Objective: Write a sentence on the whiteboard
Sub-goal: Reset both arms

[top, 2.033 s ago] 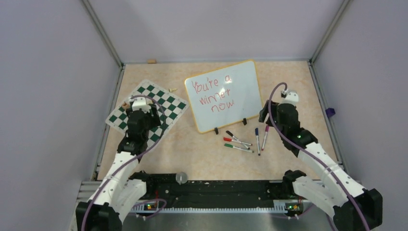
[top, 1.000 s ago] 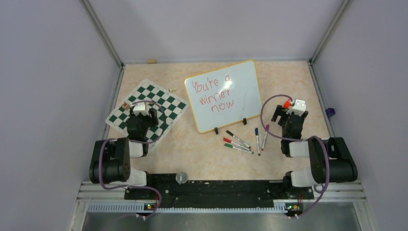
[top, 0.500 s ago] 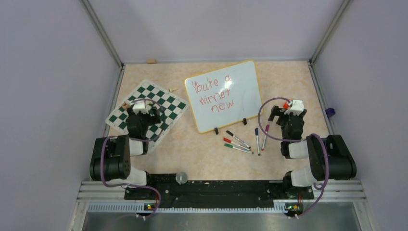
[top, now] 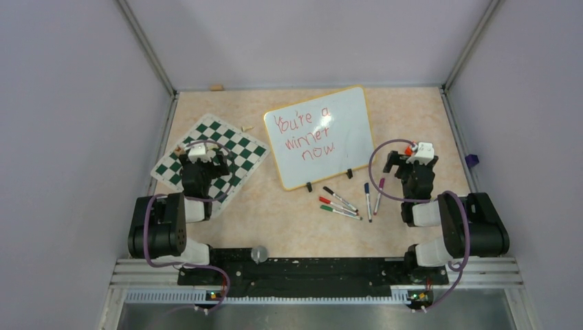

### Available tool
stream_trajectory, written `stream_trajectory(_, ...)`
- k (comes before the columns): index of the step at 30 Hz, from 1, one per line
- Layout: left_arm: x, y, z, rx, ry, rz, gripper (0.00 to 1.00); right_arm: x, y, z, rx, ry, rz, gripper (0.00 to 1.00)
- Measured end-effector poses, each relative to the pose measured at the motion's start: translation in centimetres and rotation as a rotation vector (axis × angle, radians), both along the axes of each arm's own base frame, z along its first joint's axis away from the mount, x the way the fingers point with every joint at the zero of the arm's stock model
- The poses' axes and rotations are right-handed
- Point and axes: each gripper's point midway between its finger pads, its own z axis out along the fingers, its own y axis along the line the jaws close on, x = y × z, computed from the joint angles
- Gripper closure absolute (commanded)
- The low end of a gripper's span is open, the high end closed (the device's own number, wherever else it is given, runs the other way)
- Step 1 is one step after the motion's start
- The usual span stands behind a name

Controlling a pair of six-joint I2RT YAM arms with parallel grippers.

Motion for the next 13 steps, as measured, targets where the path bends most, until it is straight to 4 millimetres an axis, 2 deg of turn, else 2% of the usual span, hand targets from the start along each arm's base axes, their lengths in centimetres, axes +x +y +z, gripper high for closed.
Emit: stream_trajectory(13,0.11,0.09,0.12,0.003,-0.002,0.010,0.01,0.00,0.02,0.01,0.000,0.000,0.001,0.01)
